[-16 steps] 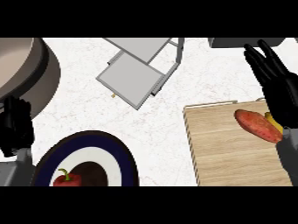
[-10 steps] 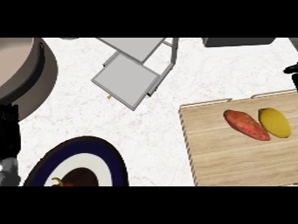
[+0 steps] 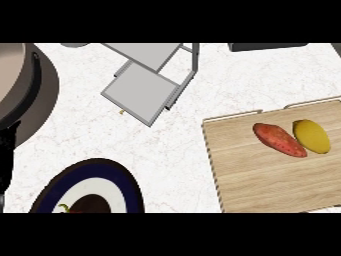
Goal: Pick the lemon from the tray and place it in the tiered shelf
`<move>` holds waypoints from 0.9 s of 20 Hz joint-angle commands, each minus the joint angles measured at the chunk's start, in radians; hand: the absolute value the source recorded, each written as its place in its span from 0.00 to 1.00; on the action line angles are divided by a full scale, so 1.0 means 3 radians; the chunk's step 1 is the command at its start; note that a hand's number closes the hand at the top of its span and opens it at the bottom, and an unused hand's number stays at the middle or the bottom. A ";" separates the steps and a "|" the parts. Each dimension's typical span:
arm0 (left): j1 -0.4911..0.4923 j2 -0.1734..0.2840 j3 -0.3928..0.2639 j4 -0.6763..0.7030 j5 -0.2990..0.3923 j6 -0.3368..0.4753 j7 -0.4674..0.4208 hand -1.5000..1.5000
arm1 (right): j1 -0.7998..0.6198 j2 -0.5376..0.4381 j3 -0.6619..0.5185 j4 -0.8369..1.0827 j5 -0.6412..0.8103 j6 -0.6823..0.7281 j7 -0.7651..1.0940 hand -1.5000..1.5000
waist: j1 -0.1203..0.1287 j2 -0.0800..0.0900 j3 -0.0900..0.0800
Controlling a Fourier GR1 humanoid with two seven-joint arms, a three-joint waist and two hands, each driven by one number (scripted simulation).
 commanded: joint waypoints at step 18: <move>0.0162 -0.0279 -0.0456 -0.0054 0.0385 -0.0314 0.1050 0.50 | 0.0109 -0.1032 0.0089 -0.0045 -0.0004 0.1204 0.0322 0.00 | 0.0142 0.0025 -0.0173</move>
